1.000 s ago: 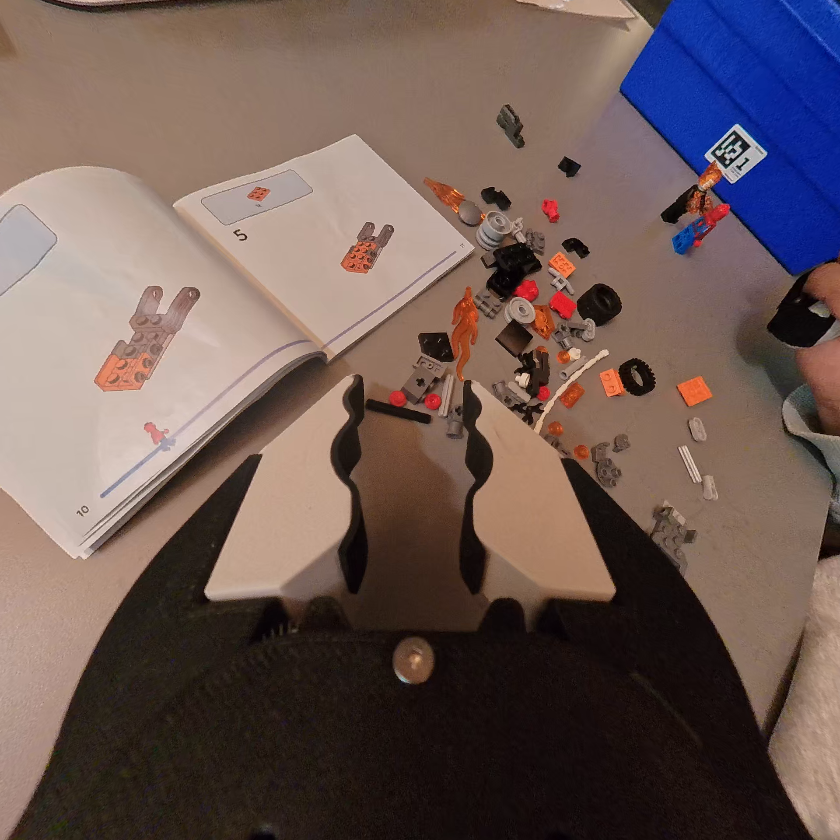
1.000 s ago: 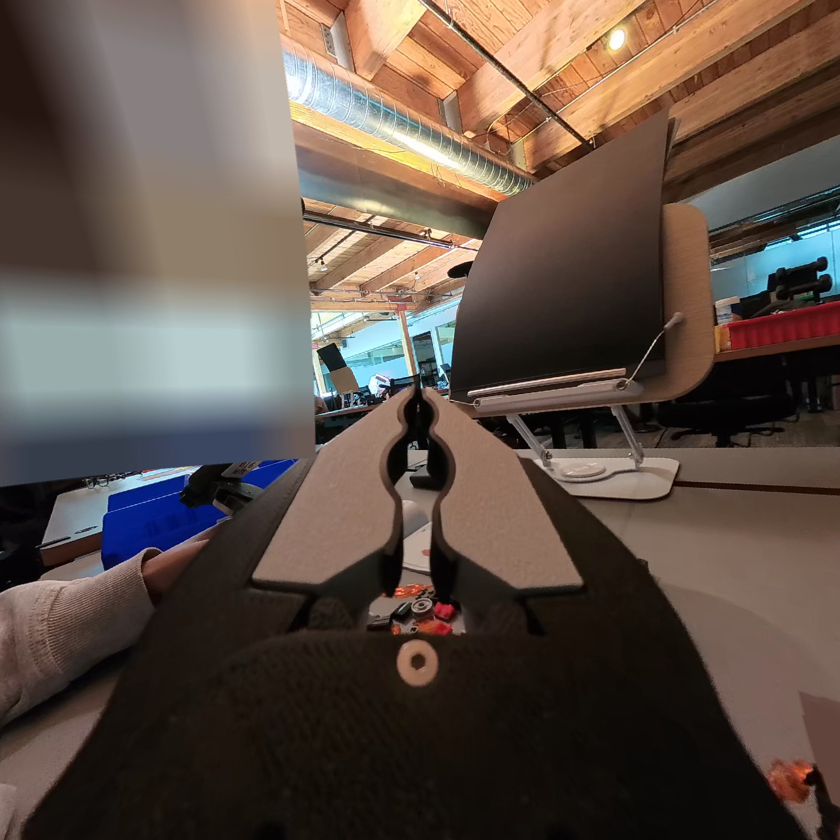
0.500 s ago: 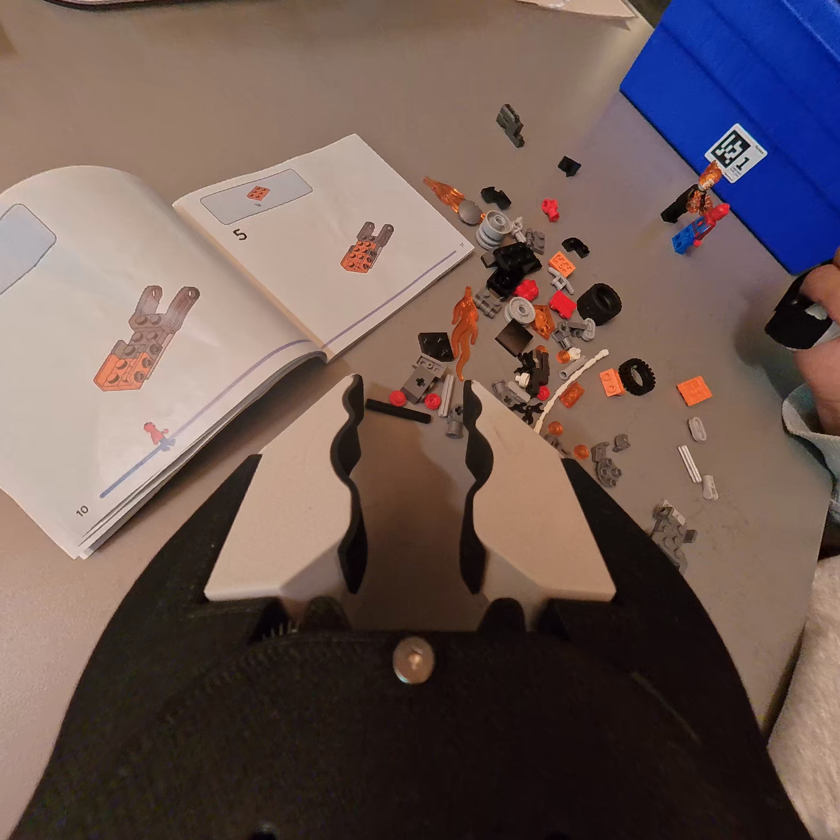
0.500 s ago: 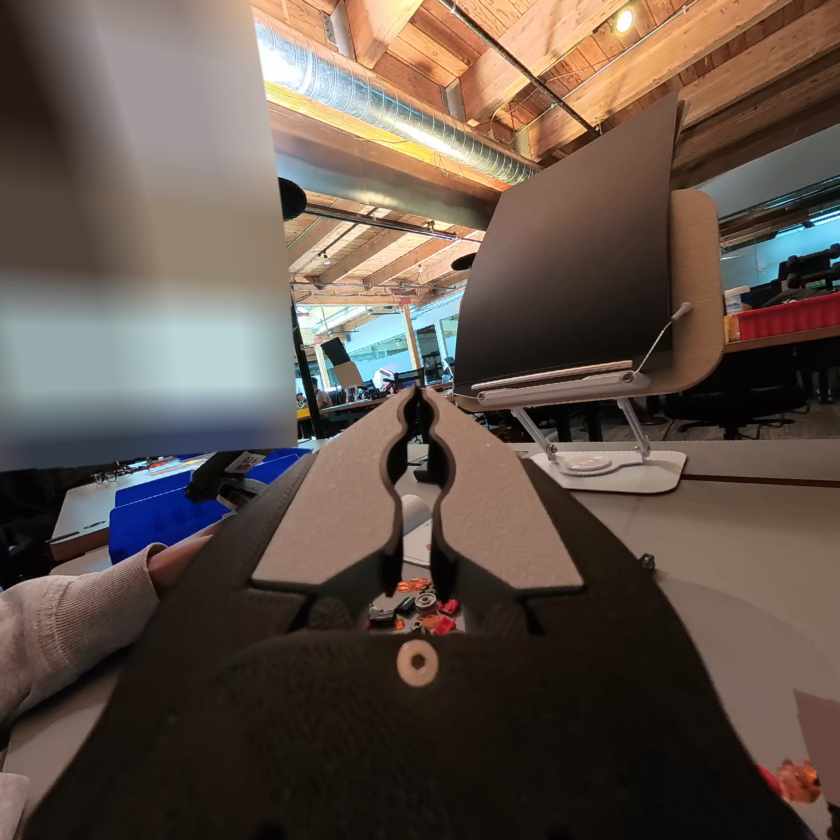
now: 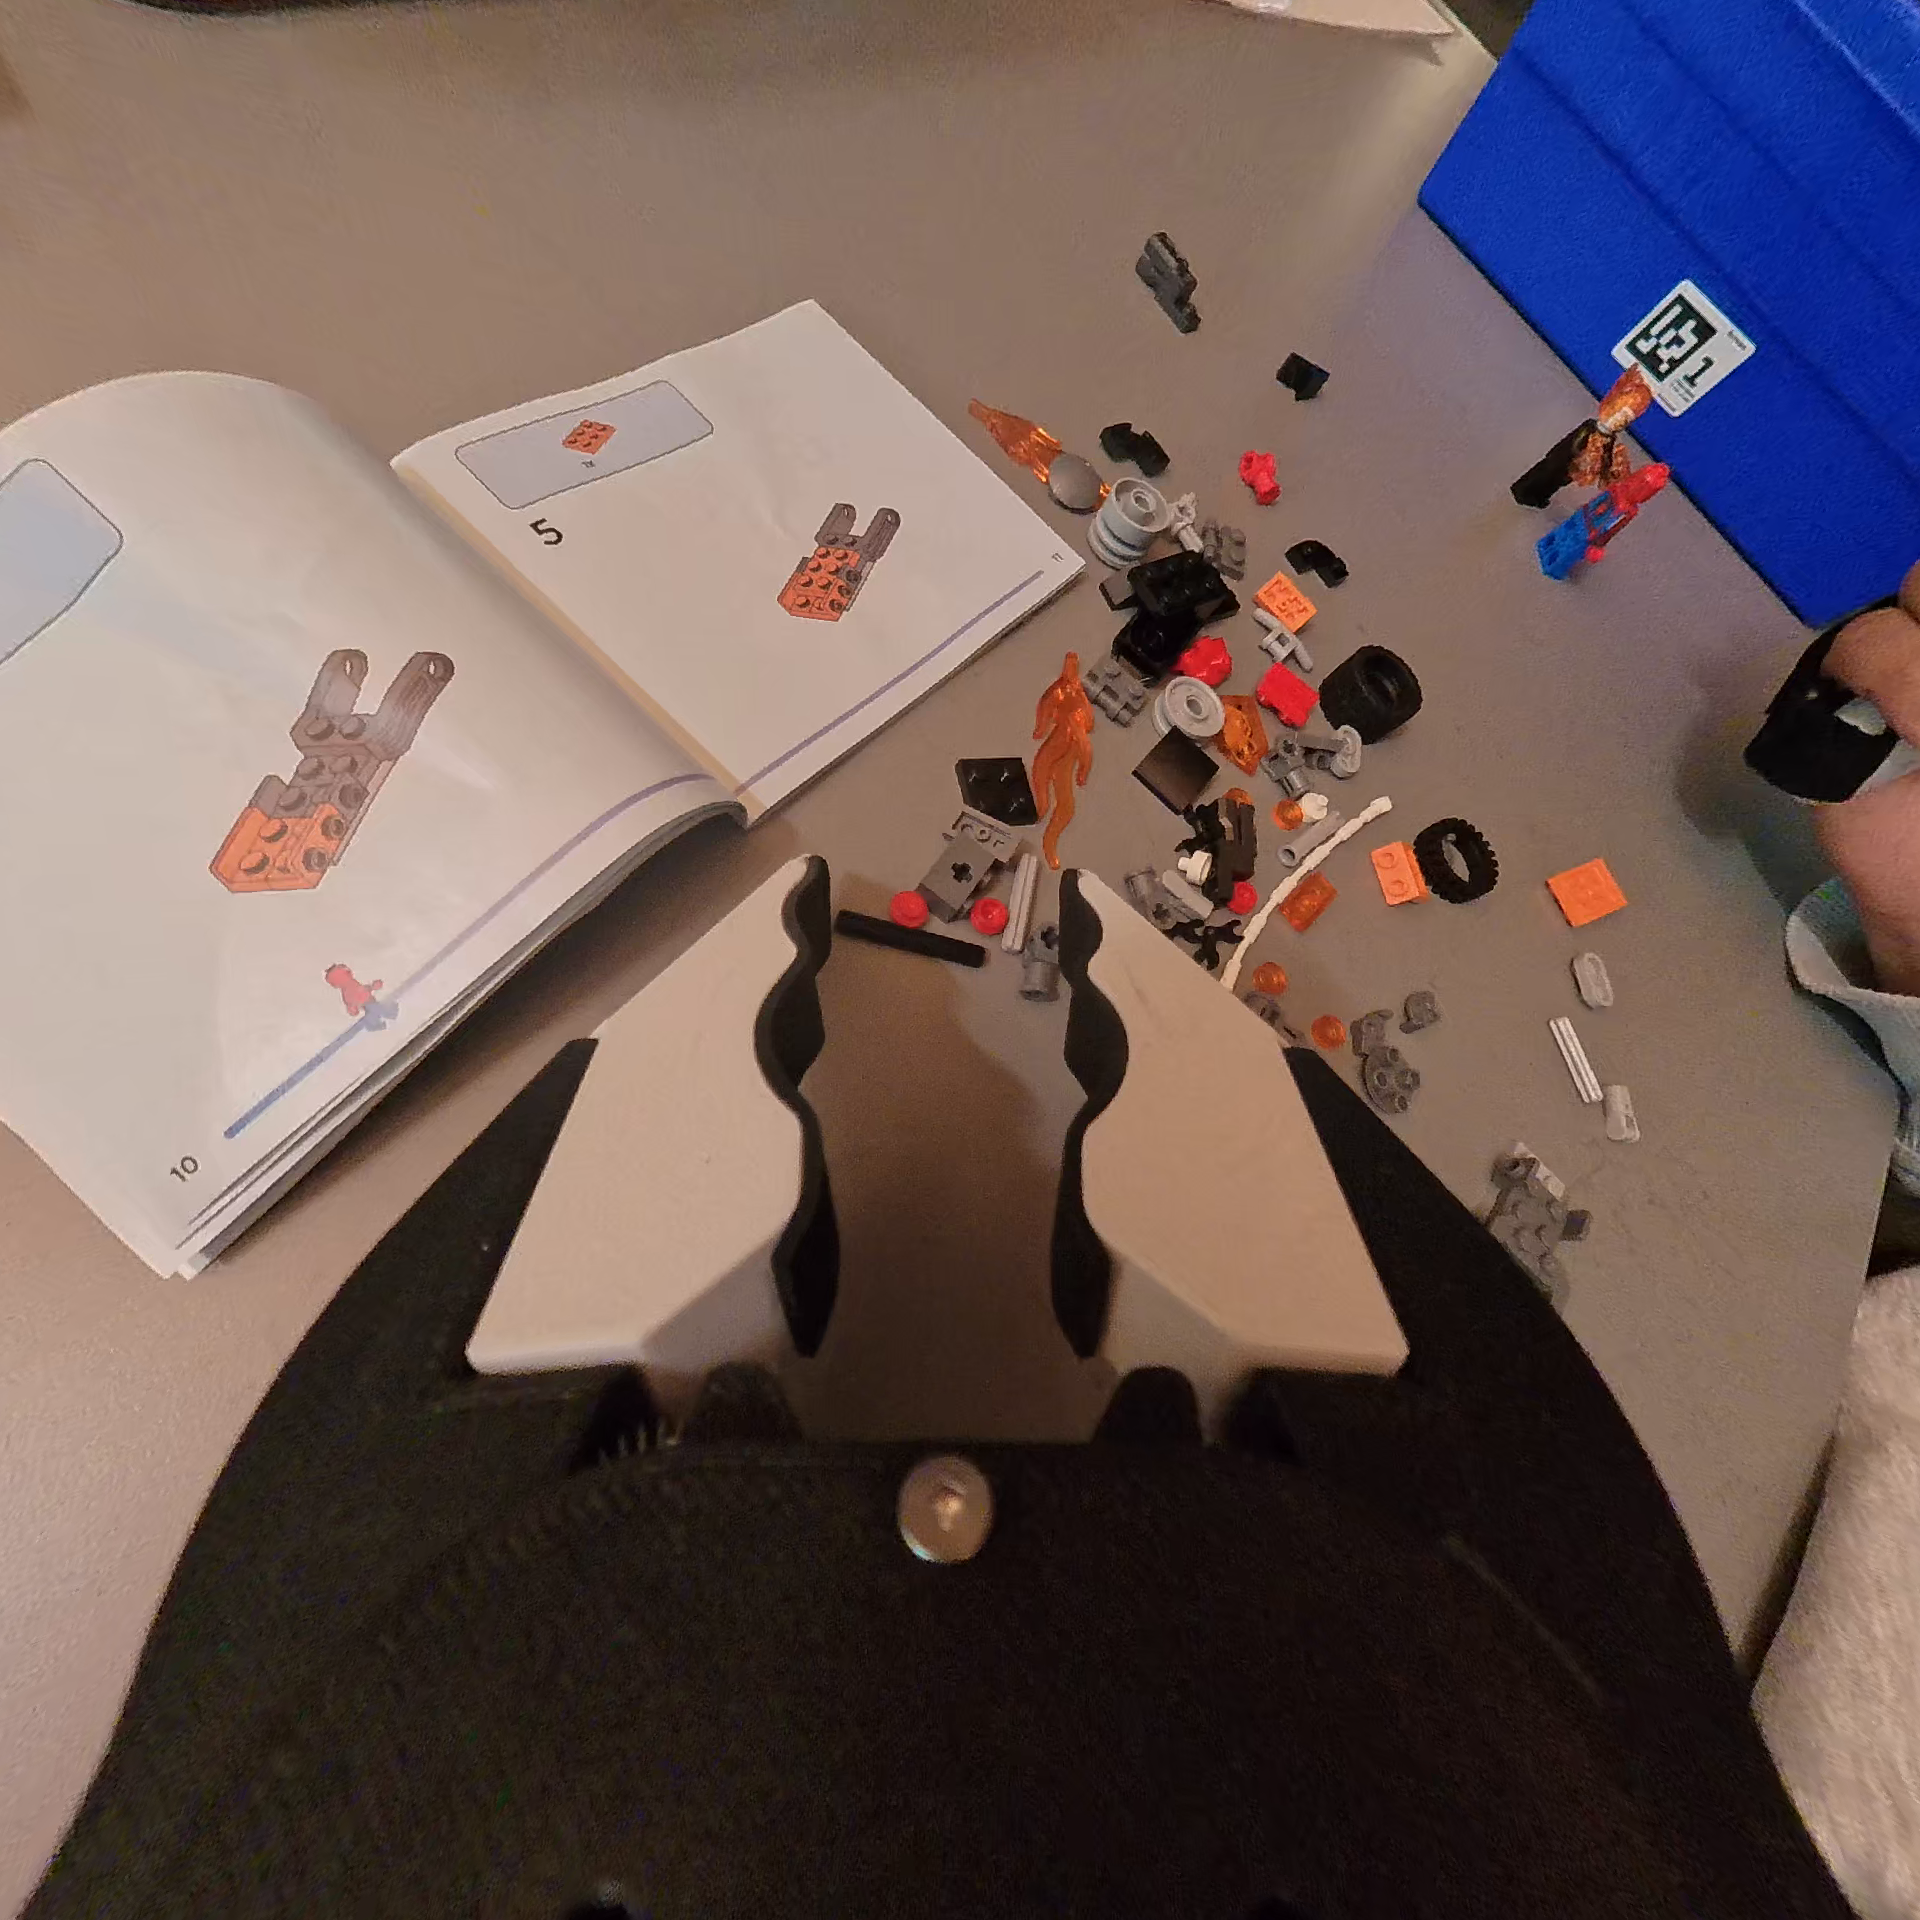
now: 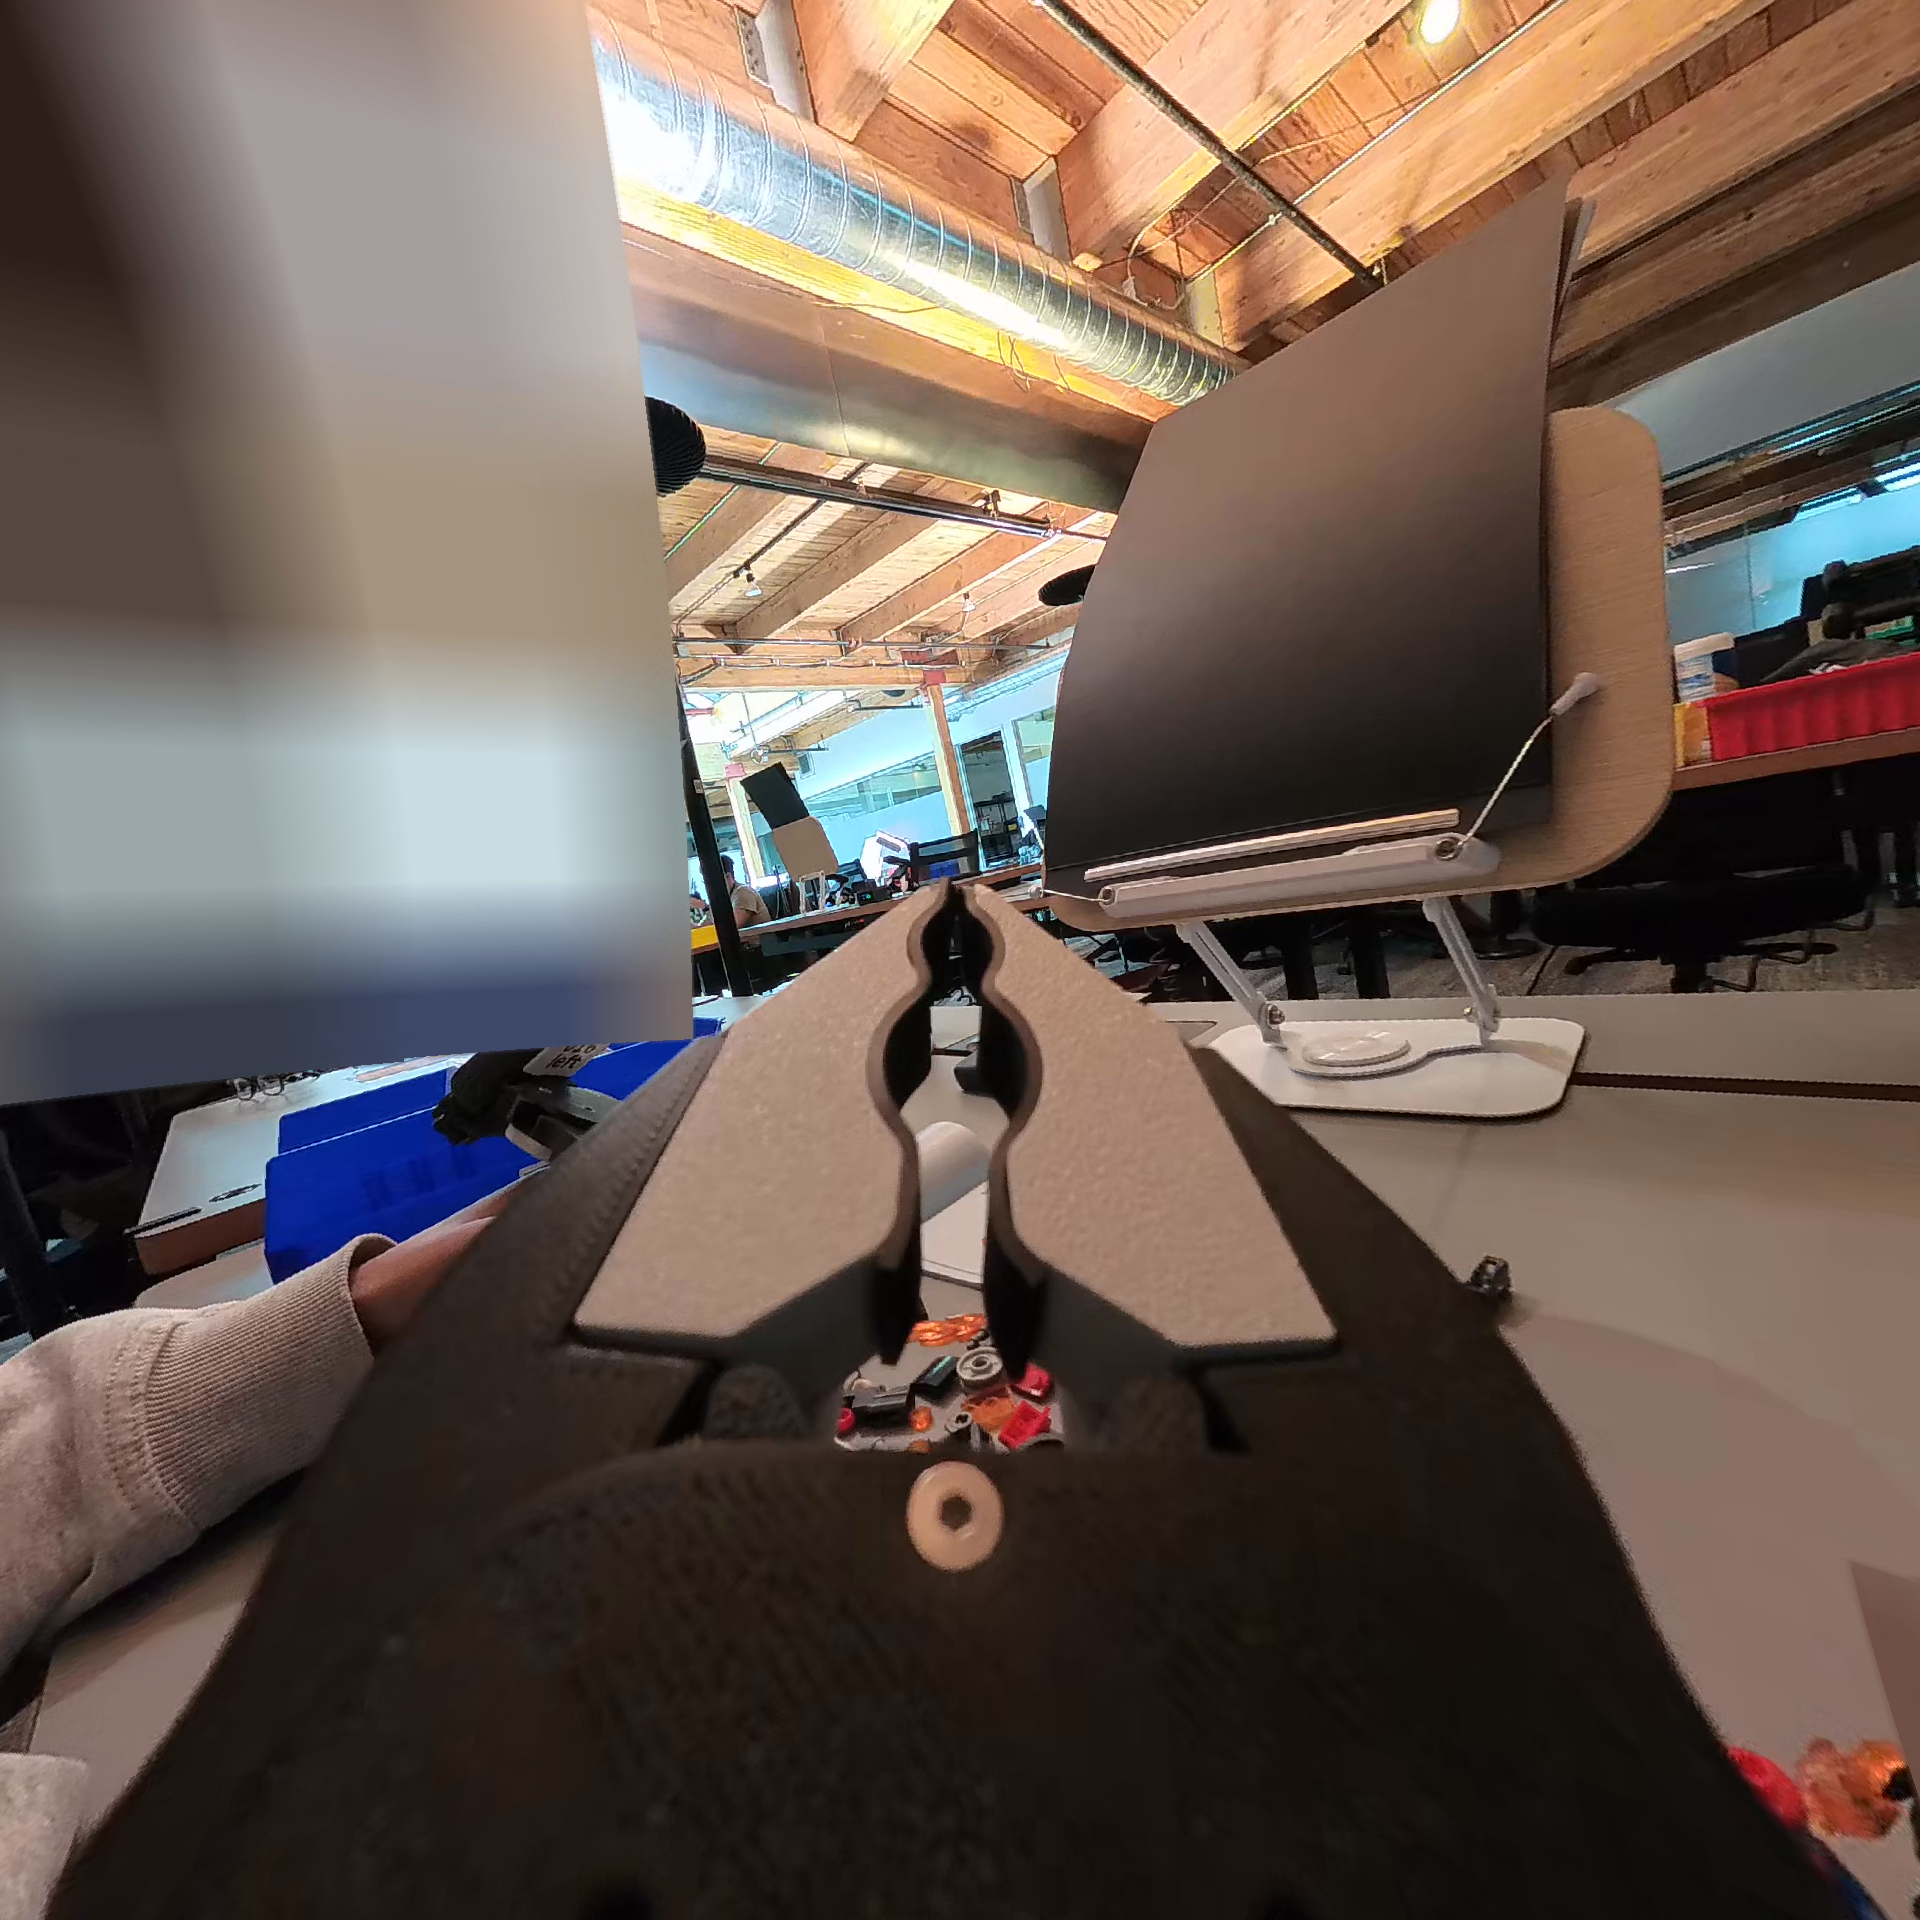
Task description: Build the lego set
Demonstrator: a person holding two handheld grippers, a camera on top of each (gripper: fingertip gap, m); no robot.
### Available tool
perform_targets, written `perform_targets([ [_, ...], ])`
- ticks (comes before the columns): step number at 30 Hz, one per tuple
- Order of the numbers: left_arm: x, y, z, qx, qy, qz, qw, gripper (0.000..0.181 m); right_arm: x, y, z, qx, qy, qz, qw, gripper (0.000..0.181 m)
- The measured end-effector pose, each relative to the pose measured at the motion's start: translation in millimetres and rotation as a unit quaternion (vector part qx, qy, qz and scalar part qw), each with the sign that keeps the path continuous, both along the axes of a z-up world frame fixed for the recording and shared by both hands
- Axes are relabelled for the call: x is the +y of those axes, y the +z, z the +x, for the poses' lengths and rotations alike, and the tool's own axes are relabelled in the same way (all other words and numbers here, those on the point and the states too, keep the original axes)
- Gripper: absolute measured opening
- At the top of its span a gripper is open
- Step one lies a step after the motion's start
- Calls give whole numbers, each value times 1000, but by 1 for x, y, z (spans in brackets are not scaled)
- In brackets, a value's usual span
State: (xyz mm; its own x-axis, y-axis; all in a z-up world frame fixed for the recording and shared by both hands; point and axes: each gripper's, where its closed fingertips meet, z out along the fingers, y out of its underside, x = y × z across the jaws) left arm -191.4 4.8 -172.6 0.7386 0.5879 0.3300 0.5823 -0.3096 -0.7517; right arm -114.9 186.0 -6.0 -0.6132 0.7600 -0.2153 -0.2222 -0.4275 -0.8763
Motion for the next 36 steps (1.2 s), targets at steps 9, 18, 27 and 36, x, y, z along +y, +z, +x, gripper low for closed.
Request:
perform_targets([
  [9,0,-1,1,-6,-1,1,1000,44,-2,-1,-1,-5,5,0,1000,0],
  [18,0,-2,0,-12,0,3,1000,46,-3,-3,-2,-10,10,-1,1000,0],
  [27,0,-2,0,-12,1,3,1000,46,-4,-5,-4,-14,12,-1,1000,0],
  [36,1,1,1,-4,-1,7,1000,46,-1,-5,-5,-13,4,-2,1000,0],
])
